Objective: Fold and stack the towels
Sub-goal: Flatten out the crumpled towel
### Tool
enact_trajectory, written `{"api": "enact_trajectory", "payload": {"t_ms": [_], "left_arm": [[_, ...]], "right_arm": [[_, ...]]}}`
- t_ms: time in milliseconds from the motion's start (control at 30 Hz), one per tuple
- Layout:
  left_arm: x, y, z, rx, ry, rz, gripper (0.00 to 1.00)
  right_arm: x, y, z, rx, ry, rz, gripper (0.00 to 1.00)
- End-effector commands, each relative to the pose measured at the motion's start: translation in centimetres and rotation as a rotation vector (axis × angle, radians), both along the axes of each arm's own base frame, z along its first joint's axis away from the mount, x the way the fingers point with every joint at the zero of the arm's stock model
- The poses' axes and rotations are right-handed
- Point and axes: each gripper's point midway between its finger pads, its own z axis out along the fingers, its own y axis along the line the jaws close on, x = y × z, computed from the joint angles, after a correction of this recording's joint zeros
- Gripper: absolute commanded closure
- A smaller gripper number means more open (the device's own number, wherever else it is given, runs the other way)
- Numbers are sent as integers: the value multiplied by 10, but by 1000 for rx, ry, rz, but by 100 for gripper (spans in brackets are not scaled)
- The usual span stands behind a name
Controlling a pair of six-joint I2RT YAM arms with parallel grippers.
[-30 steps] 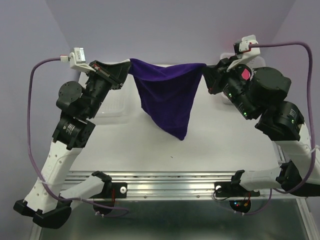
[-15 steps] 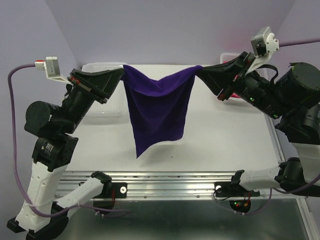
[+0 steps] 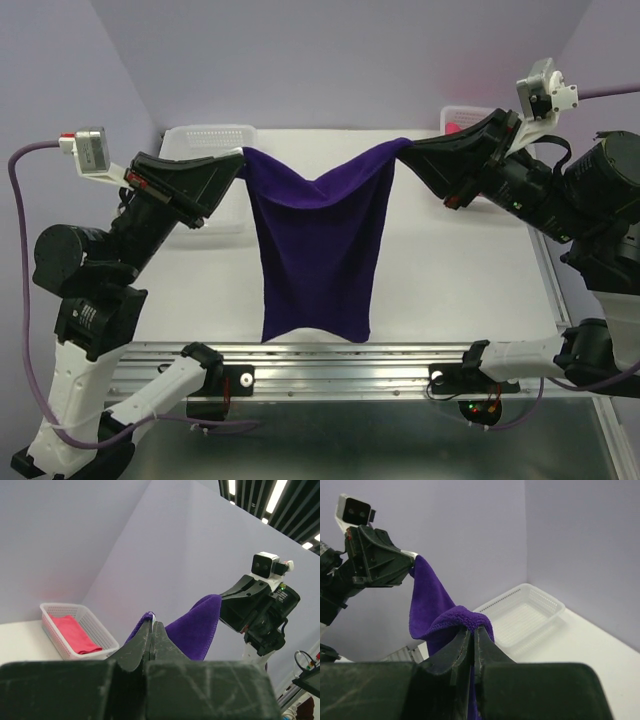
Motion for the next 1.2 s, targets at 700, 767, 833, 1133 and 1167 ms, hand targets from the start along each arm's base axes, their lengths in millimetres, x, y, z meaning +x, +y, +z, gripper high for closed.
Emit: {"api": "enact_trajectory", "payload": {"t_ms": [700,767,833,1133,1167], "left_arm": [[269,-20,-158,114,340,235,100],[296,-24,-185,138,394,229,100],[323,-25,-206,157,435,219,100],[412,-35,-273,211,544,220,100],[420,-34,-264,210,532,229,100]], "right_arm": [[270,-64,-177,-296,103,-888,99],[288,-67,-189,-313,117,-882,99],[312,-71,-208,-339,138,-868,99],[405,-99,-290,-427,236,-830,99],[412,-105,-295,-439,240,-829,99]]}}
